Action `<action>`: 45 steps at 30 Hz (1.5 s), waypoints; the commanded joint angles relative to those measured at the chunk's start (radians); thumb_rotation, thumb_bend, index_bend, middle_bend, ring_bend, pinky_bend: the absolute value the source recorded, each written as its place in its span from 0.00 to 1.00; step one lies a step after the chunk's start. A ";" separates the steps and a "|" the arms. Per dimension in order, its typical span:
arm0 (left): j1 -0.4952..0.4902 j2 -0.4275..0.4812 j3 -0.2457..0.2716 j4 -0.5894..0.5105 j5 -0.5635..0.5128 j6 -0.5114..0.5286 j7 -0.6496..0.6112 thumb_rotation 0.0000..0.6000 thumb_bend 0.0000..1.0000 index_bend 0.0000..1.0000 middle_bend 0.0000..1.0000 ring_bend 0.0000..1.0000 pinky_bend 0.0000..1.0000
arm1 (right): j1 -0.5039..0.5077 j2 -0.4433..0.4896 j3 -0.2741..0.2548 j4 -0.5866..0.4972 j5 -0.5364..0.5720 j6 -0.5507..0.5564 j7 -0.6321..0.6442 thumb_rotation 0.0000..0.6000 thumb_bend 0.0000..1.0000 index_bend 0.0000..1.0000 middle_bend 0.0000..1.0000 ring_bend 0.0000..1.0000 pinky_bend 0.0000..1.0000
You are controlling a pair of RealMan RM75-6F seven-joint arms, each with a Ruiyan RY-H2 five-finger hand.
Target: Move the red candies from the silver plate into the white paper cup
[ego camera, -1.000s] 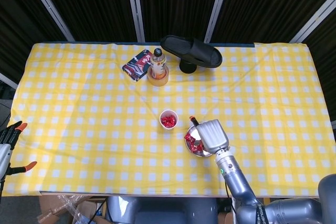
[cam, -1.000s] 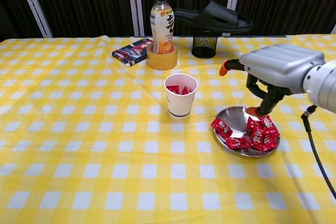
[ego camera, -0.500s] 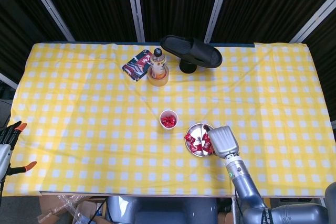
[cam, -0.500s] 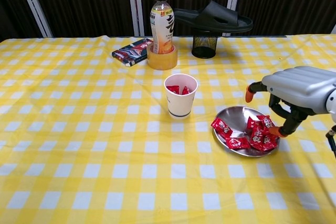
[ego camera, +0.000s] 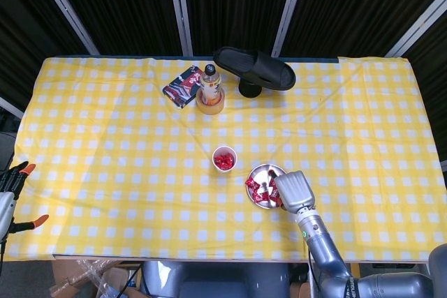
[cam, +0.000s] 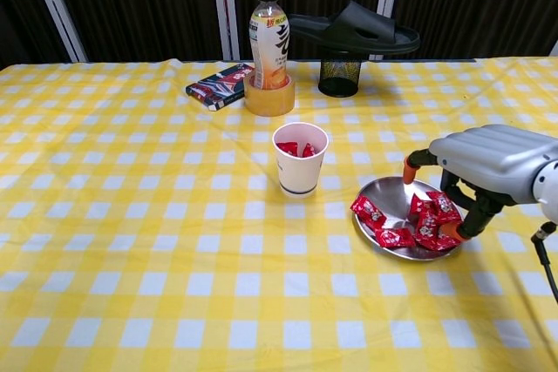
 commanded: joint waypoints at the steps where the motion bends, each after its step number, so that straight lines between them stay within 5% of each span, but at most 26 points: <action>1: 0.000 0.001 0.000 0.000 0.000 -0.001 -0.001 1.00 0.03 0.00 0.00 0.00 0.00 | -0.003 -0.006 0.003 0.011 0.002 -0.008 0.004 1.00 0.34 0.26 0.82 0.92 0.98; 18: 0.000 0.001 -0.002 -0.002 -0.007 -0.005 0.000 1.00 0.03 0.00 0.00 0.00 0.00 | -0.012 -0.035 0.016 0.066 0.027 -0.050 0.006 1.00 0.34 0.25 0.82 0.92 0.98; 36: -0.001 0.001 -0.004 -0.005 -0.014 -0.011 0.002 1.00 0.03 0.00 0.00 0.00 0.00 | -0.017 -0.046 0.022 0.109 0.046 -0.096 0.025 1.00 0.34 0.40 0.82 0.92 0.98; 45: -0.002 0.002 -0.004 -0.007 -0.015 -0.013 0.002 1.00 0.03 0.00 0.00 0.00 0.00 | -0.021 -0.049 0.022 0.098 0.024 -0.097 0.036 1.00 0.34 0.36 0.82 0.92 0.98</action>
